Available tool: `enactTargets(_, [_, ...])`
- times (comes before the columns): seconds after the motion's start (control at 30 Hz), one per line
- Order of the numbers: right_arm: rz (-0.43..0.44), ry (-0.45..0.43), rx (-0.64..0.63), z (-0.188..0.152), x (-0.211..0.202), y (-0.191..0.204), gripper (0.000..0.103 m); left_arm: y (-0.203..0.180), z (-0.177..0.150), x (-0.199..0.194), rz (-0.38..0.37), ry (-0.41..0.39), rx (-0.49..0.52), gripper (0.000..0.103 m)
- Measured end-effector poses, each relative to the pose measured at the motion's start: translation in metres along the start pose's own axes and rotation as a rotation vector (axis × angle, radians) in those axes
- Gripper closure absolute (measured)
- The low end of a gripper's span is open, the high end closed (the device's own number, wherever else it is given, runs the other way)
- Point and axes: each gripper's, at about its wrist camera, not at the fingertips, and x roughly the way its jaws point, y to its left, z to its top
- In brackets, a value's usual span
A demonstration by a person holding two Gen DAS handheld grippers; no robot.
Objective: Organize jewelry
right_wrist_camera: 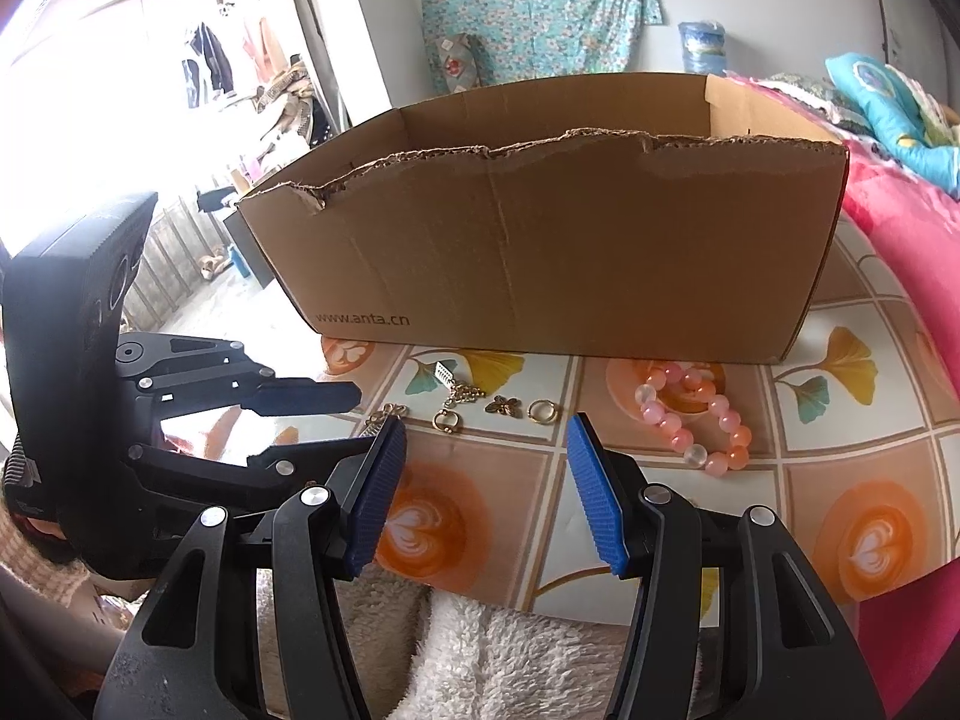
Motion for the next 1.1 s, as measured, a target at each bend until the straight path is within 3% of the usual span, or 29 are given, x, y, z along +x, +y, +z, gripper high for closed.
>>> enactTargets(0.17, [0.001, 0.000, -0.005, 0.000, 0.000, 0.002, 0.051, 0.004, -0.002, 0.003, 0.001, 0.015, -0.042, 0.073])
enactTargets(0.43, [-0.005, -0.007, -0.007, 0.002, -0.002, 0.004, 0.051, 0.000, -0.001, 0.004, 0.004, 0.020, -0.015, 0.099])
enactTargets(0.83, [0.002, -0.027, -0.040, 0.003, -0.006, 0.011, 0.051, 0.017, -0.009, -0.013, 0.007, -0.036, -0.092, 0.099])
enactTargets(1.1, [0.050, -0.021, -0.114, 0.010, 0.004, 0.031, 0.054, 0.038, -0.017, -0.022, -0.004, -0.068, -0.149, 0.099])
